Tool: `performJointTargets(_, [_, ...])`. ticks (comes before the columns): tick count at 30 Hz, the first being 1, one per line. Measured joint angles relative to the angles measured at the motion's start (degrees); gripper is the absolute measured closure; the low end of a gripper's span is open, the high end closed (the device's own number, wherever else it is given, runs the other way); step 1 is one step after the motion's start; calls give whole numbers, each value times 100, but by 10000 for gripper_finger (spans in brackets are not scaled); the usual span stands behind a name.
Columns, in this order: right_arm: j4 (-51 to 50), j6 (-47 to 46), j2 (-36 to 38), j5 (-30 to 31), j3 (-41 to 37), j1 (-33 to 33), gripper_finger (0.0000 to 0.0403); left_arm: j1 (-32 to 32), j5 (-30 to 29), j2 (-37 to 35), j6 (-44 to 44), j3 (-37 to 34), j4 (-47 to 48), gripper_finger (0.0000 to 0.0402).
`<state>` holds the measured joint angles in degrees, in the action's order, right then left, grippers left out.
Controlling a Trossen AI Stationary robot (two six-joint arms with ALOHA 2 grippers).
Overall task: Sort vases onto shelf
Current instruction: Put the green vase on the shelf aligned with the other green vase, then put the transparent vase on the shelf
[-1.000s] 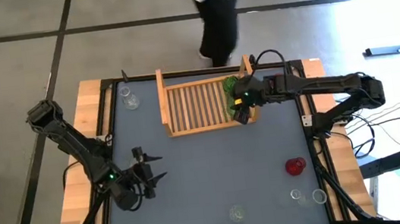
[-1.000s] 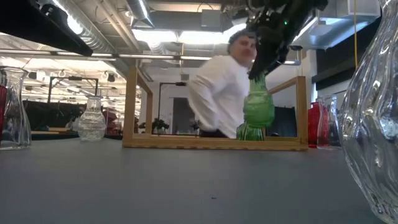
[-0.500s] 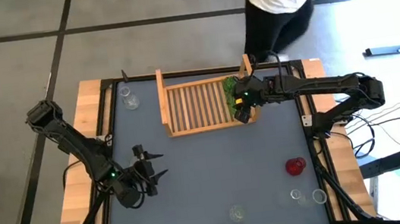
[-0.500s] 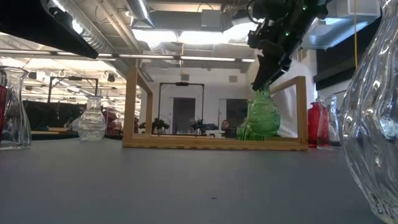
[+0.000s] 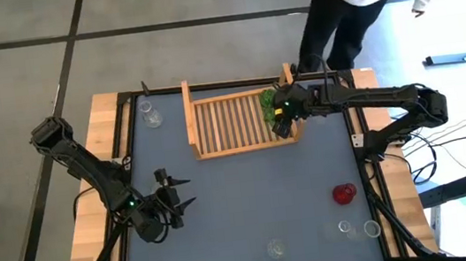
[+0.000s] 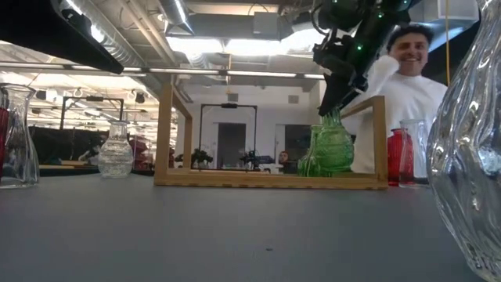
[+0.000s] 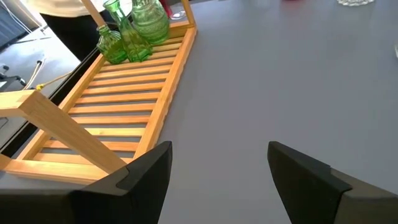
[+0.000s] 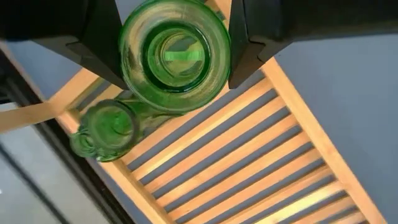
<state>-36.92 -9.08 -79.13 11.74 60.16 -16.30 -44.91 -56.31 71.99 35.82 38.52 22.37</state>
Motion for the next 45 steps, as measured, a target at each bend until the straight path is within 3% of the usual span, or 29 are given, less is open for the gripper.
performJointTargets(21, [93, -90, -424, -180, 11, 13, 217, -2, 4, 0, -1, 1, -22, 143])
performJointTargets(33, [63, 56, -433, -183, 11, 16, 81, -2, 4, 0, -1, 0, -21, 143])
performJointTargets(45, [-719, 51, -337, -169, 577, 16, 73, 0, -2, 0, -93, 2, -21, 143])
